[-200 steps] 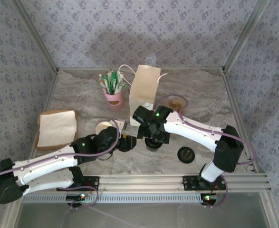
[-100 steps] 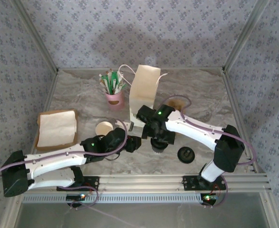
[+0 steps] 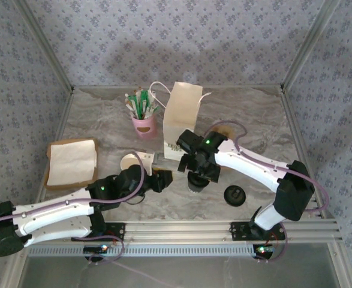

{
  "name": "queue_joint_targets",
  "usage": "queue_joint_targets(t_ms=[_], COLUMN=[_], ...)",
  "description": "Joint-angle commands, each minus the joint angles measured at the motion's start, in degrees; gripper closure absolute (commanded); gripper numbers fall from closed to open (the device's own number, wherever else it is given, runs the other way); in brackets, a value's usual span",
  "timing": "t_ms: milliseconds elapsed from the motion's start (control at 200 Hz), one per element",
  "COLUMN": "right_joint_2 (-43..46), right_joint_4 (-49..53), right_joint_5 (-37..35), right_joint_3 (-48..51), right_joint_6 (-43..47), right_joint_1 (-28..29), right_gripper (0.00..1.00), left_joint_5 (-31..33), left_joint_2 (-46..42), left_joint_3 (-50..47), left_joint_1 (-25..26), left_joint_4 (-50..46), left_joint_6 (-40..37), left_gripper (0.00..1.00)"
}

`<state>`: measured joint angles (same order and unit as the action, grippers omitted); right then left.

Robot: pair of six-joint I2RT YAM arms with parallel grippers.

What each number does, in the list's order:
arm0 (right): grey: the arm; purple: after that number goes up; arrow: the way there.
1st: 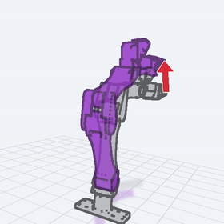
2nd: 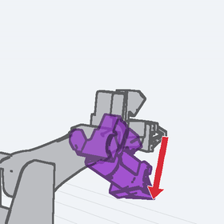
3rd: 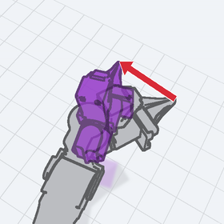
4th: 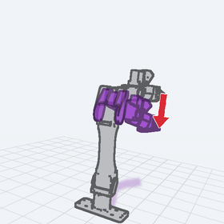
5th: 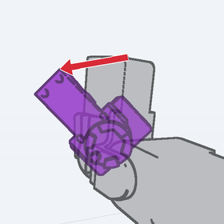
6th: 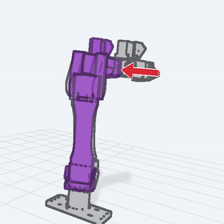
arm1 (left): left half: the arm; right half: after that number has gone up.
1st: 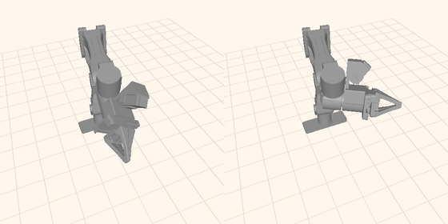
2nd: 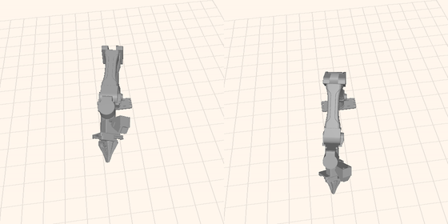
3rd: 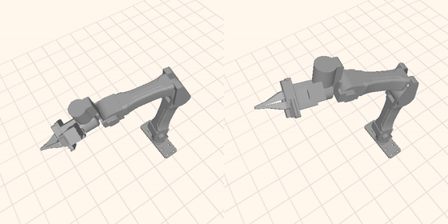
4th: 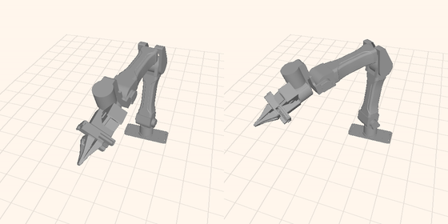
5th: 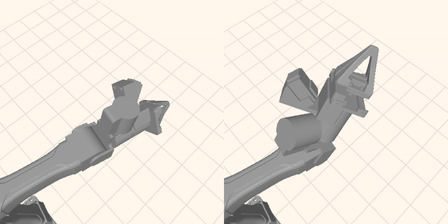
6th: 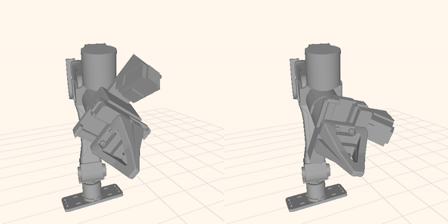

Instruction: Pack the takeout coffee

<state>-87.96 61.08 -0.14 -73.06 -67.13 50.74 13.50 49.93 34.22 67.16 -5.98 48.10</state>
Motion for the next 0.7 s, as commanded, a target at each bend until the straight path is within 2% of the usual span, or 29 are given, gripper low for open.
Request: queue_joint_targets(t_ms=[0, 160, 385, 694], right_joint_2=[1.62, 1.81, 1.69, 1.72], right_joint_4=[1.04, 1.59, 0.80, 0.24], right_joint_5=[0.38, 0.25, 0.68, 0.02], right_joint_3=[0.45, -0.07, 0.34, -0.26], right_joint_6=[-3.48, -5.78, -7.32, -8.63], right_joint_1=[-0.61, -0.93, -0.92, -0.68], right_gripper=[0.00, 0.00, 0.00, 0.00], left_joint_5=[-0.63, -0.74, -0.66, -0.53], left_joint_2=[-0.05, 1.81, 6.25, 14.76], left_joint_3=[-1.38, -2.48, -4.37, -2.40], left_joint_1=[0.55, 2.42, 4.85, 6.37], left_joint_4=[0.87, 4.32, 12.31, 17.71], left_joint_6=[1.35, 2.94, 5.60, 6.81], left_gripper=[0.63, 0.63, 0.55, 0.34])
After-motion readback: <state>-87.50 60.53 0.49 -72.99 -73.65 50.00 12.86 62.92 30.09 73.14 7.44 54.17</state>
